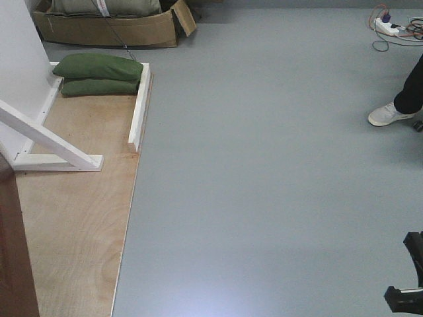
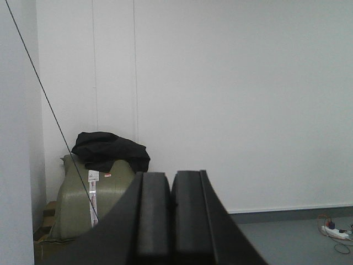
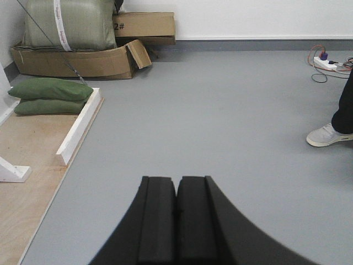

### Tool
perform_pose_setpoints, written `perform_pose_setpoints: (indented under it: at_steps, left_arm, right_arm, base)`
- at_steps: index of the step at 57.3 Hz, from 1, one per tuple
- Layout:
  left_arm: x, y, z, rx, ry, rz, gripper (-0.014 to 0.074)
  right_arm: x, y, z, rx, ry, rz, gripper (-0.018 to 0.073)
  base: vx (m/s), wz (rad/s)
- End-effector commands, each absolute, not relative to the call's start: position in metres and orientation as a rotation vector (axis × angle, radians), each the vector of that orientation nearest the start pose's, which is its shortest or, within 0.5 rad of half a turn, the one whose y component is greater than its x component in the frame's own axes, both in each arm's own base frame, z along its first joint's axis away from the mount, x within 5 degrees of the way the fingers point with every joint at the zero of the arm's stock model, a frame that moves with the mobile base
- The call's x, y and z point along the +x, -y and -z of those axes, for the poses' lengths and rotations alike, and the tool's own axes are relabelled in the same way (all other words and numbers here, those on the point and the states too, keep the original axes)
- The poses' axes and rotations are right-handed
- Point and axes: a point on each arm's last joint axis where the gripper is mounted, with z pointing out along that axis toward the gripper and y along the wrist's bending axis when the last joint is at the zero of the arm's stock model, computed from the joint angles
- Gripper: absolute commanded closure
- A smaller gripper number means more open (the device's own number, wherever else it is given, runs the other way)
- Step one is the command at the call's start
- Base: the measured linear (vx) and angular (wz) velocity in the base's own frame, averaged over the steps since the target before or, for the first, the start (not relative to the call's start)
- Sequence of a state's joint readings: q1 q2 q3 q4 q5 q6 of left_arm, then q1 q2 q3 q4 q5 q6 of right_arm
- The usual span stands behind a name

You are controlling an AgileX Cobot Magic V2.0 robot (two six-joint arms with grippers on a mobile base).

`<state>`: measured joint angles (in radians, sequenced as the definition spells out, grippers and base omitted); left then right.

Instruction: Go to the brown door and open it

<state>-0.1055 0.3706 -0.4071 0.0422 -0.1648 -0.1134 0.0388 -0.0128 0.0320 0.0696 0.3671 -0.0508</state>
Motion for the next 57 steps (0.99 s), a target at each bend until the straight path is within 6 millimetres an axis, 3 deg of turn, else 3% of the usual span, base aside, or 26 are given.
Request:
perform_pose_setpoints:
  at_steps: [1, 20, 40, 57]
  left_arm:
    - [0.080, 0.009, -0.362, 0.031, -1.163, 0.158, 0.0561]
    - [0.085, 0.010, -0.405, 0.040, -1.099, 0.142, 0.0561]
    - [0.059, 0.001, -0.458, 0.132, -0.905, -0.249, 0.0561]
    - [0.034, -0.004, -0.491, 0.100, -0.732, -0.507, 0.0561]
  right_arm:
    - [0.054, -0.004, -0.176, -0.043, -1.791, -0.049, 0.0559]
    - [0.054, -0.004, -0.176, -0.043, -1.791, -0.049, 0.0559]
    - [0.054, -0.004, -0.176, -0.043, -1.791, -0.049, 0.0559]
    - [0.054, -0.004, -0.176, -0.043, -1.791, -0.049, 0.0559]
  base:
    - [0.00, 0.00]
    - [0.00, 0.00]
    - [0.00, 0.00]
    - [0.00, 0.00]
